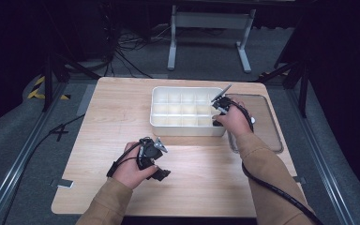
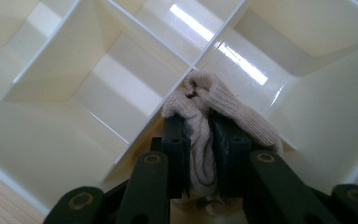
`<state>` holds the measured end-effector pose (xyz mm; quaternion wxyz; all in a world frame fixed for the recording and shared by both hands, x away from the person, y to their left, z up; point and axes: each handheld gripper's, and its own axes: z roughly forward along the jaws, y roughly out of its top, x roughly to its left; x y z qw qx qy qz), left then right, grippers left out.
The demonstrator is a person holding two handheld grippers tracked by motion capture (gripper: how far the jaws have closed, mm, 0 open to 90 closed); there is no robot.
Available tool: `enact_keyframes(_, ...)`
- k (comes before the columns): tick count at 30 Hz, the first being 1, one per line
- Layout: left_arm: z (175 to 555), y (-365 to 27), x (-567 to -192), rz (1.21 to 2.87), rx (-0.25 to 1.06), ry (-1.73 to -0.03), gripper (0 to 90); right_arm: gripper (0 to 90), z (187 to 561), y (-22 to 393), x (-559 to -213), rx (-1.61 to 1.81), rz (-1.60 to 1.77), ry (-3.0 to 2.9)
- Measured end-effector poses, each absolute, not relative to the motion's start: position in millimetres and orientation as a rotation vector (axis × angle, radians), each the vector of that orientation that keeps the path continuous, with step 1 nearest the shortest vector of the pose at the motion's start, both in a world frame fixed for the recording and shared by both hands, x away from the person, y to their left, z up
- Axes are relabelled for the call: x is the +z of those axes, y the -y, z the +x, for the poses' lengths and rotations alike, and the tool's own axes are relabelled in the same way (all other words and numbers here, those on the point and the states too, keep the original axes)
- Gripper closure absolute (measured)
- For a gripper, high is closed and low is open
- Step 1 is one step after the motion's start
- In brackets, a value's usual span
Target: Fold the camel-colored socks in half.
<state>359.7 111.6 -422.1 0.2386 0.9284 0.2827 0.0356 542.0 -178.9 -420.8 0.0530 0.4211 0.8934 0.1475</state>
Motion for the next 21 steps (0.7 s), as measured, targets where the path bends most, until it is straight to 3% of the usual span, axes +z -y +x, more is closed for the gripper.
enact_keyframes(12, 357, -116, -419, 2.52, 0.102, -0.794, 20.8, 67.2, 536, 187, -415, 0.554, 1.293, -2.706)
enact_keyframes(13, 356, -117, -418, 2.523, 0.099, -0.799, 20.8, 58.2, 532, 189, -410, 0.588, 1.297, -2.693)
enact_keyframes(15, 356, -117, -419, 2.516, 0.11, -0.793, 20.8, 56.0, 531, 189, -408, 0.605, 1.306, -2.688)
enact_keyframes(21, 357, -118, -417, 2.511, 0.112, -0.796, 20.8, 53.6, 517, 199, -390, 0.764, 1.256, -2.628)
